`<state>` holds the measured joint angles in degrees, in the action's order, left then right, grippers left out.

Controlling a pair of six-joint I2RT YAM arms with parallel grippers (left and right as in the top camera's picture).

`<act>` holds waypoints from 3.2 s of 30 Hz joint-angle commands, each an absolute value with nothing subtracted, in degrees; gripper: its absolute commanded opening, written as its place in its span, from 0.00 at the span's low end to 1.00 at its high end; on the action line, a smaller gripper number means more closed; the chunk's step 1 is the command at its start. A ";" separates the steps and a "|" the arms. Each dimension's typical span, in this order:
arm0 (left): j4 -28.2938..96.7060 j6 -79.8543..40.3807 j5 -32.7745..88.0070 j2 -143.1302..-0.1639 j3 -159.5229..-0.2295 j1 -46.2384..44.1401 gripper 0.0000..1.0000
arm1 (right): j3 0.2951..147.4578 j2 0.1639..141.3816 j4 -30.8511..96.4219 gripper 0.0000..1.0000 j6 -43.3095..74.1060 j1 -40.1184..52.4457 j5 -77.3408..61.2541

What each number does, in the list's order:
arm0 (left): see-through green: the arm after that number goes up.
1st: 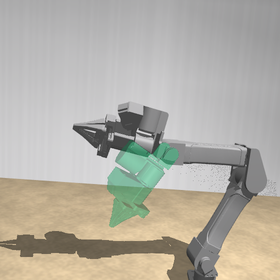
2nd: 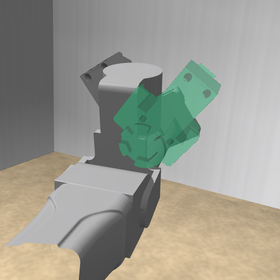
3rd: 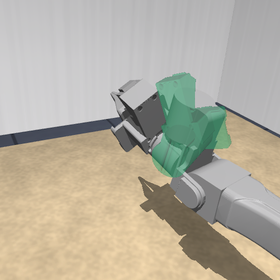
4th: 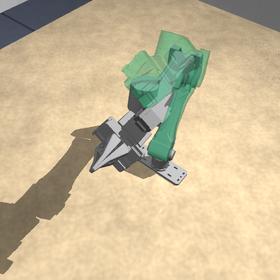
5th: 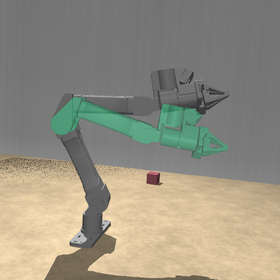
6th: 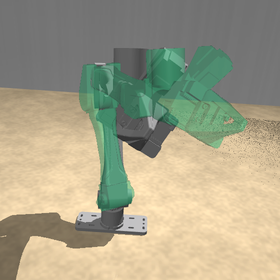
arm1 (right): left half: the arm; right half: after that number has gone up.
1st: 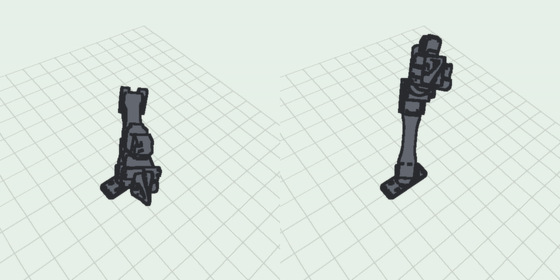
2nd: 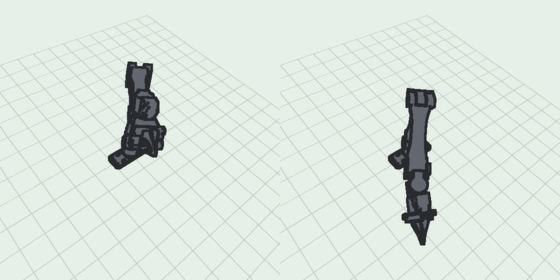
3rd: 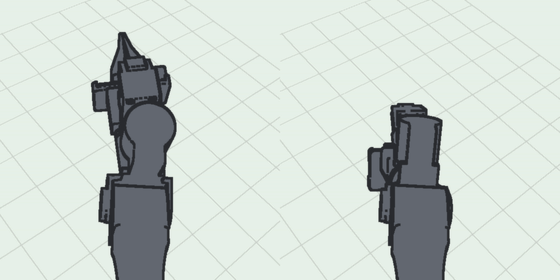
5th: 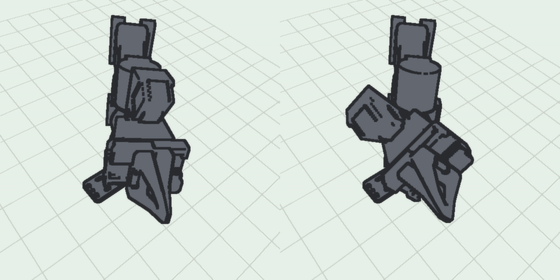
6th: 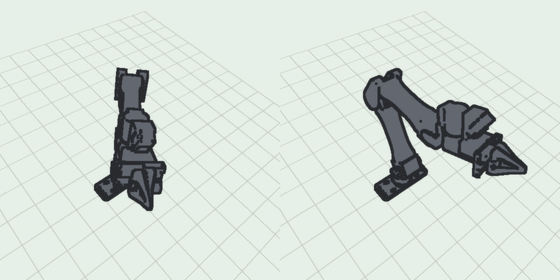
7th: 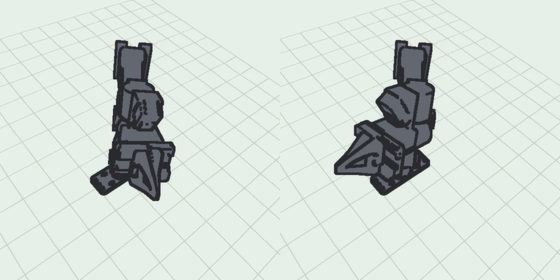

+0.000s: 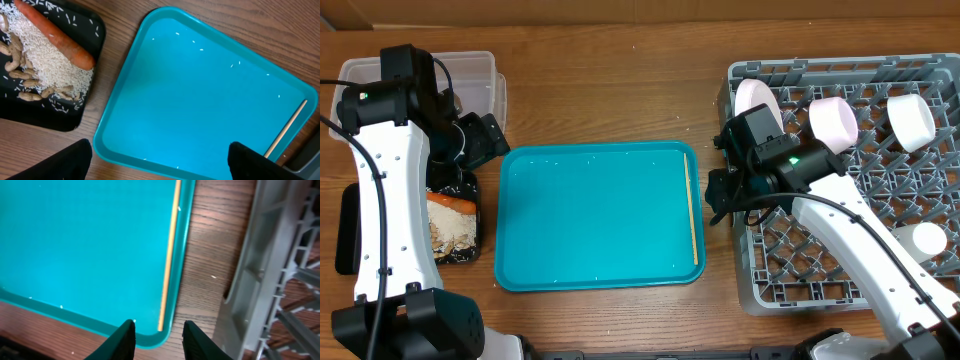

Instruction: Sort waste into correct bins and load items into the dishwasher

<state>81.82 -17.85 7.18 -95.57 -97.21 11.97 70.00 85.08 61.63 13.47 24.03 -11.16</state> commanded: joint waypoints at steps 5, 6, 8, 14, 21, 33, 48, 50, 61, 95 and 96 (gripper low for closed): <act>81.71 -17.19 6.90 -95.24 -97.49 11.22 0.89 | 69.28 93.89 60.27 0.34 13.23 25.02 -11.44; 81.71 -17.19 6.87 -95.24 -97.49 11.22 0.89 | 69.25 95.07 59.94 0.34 13.23 25.50 -11.44; 81.71 -17.19 6.87 -95.24 -97.49 11.22 0.89 | 69.25 97.69 58.67 0.34 13.28 27.07 -11.42; 81.76 -17.17 6.87 -95.24 -97.49 11.22 0.89 | 69.25 103.24 54.65 0.37 17.26 32.42 -2.81; 81.58 -17.17 6.85 -95.24 -97.49 11.22 0.89 | 68.95 105.60 51.20 0.41 20.86 34.06 2.94; 81.60 -17.15 6.85 -95.24 -97.49 11.22 0.89 | 68.58 107.53 50.17 0.42 20.86 34.41 -2.61; 81.62 -17.12 6.83 -95.24 -97.49 11.22 0.89 | 68.58 108.18 49.67 0.42 21.10 34.98 -2.44; 81.65 -17.12 6.83 -95.24 -97.49 11.22 0.89 | 68.58 109.14 49.74 0.42 21.10 34.98 -2.48; 81.60 -17.12 6.83 -95.24 -97.49 11.22 0.89 | 69.10 111.83 50.30 0.27 21.30 34.98 -3.84; 82.11 -17.10 6.81 -95.24 -97.49 11.22 0.89 | 69.01 83.40 76.20 0.06 16.10 26.85 11.55; 82.06 -17.10 6.81 -95.24 -97.49 11.22 0.89 | 68.51 83.40 75.68 0.06 16.08 26.22 11.55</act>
